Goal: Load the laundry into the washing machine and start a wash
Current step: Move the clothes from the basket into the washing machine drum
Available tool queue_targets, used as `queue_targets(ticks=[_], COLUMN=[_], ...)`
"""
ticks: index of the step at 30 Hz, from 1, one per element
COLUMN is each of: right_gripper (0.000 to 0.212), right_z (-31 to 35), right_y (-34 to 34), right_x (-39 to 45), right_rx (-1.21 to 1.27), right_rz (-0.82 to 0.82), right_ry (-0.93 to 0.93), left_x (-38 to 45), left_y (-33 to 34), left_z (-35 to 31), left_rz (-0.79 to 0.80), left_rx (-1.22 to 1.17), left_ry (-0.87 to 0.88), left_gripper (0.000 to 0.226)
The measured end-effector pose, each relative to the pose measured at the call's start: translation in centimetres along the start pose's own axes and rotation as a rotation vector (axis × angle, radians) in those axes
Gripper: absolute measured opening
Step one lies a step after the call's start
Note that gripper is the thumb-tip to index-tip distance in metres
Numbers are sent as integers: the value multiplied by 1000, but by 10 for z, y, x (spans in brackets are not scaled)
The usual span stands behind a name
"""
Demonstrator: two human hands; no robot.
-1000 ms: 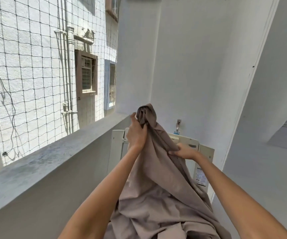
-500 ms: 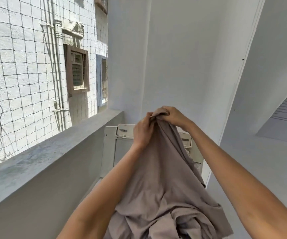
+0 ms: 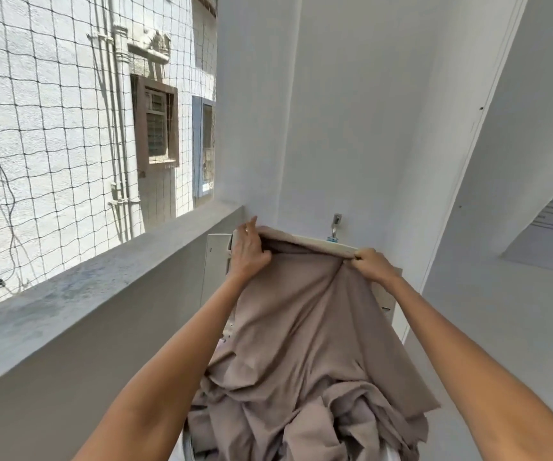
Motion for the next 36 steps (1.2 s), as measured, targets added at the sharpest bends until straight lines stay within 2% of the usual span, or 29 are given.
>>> queue_targets(ticks=[2,4,6,8,10,11,13,16,18,19,21,24,26,28,30,32,33,34,36], right_gripper=[22,33,39,34,20,22,44,72,68,61,45,17,23,18,21,22,23,26,35], right_z=[45,101,156,192,200,196,173,115,71,51,24,19,30,50,76,108,124,138,155], right_y=[-31,-57,-73,-77,-70,-62,-40,3,34,46,58,42,18,-5,-23,-33,-37,-39,-37], right_x=[3,4,5,9,14,17,17,9,2,-2,-4,2,8,12,16,18,18,19,15], right_rx=[58,170,271,291,289,311,325,226,98,2,-118,-1,143,269,424,589,622,621,620], right_rz=[-184,-311,-368,-342,-249,-174,1,314,479,509,466,289,111,-79,-205,-232,-219,-197,-85], right_ry=[-79,-188,-297,-377,-412,-418,-409,-311,-260,-217,-180,-155,-150,-132,-98,-121,-158,-206,-300], left_x=[0,1,5,11,15,15,13,9,7,8,13,19,16,10,6,2,2,2,6], left_y=[2,7,9,7,0,-3,-7,-16,-24,-26,-26,-14,-5,-2,2,8,9,9,3], left_z=[-18,-43,-64,-71,-66,-60,-44,-25,-22,-21,-13,4,10,3,-16,-40,-50,-56,-58], left_rz=[62,130,162,43,-113,-157,-213,-284,-335,-348,-313,-23,130,32,-26,97,150,143,-16], left_rx=[-128,-347,-518,-552,-560,-551,-531,-627,-704,-730,-669,-469,-200,-59,-269,-517,-548,-546,-553], left_ry=[145,201,143,57,-26,-57,-114,-187,-214,-217,-247,-347,-406,-366,-197,-12,42,73,49], left_gripper=[83,89,94,87,67,58,45,35,30,30,34,55,70,76,73,66,63,57,34])
Point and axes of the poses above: each hand's wrist, its own x-axis towards the middle knuckle, its own y-axis out of the palm, z = x × y, the point moved 3 cm from there along x, towards the middle knuckle, and after that the axes turned 4 degrees about z, right-handed, at the moved point
